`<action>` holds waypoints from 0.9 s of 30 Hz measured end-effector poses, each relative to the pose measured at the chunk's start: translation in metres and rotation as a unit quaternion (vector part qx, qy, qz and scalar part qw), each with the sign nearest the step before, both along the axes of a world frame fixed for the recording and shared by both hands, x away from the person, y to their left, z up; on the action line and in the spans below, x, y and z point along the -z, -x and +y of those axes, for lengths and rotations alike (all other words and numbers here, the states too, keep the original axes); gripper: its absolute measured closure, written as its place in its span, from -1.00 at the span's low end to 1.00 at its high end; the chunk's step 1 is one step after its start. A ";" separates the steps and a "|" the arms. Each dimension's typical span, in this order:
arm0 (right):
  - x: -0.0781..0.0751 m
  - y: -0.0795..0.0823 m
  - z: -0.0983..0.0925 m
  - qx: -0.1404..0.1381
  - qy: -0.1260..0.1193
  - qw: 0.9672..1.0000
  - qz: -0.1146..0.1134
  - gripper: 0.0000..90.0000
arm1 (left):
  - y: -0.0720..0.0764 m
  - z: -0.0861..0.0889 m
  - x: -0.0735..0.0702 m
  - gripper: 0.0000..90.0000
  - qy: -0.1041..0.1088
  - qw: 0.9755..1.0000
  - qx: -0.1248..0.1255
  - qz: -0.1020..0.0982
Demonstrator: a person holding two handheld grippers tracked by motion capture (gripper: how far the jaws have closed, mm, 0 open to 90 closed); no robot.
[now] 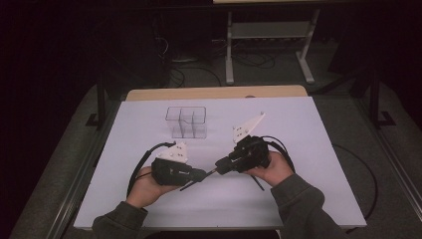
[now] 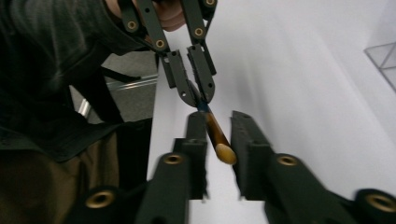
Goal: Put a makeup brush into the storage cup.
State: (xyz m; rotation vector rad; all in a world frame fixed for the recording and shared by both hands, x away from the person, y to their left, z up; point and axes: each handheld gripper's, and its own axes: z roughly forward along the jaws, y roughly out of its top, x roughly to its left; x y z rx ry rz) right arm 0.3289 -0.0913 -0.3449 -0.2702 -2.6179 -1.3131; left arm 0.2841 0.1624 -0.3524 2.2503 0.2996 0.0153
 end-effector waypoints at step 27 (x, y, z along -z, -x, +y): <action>-0.016 0.008 0.010 -0.053 0.019 0.998 -0.024 0.85 | 0.002 -0.015 -0.001 0.74 -0.021 0.999 0.016 0.021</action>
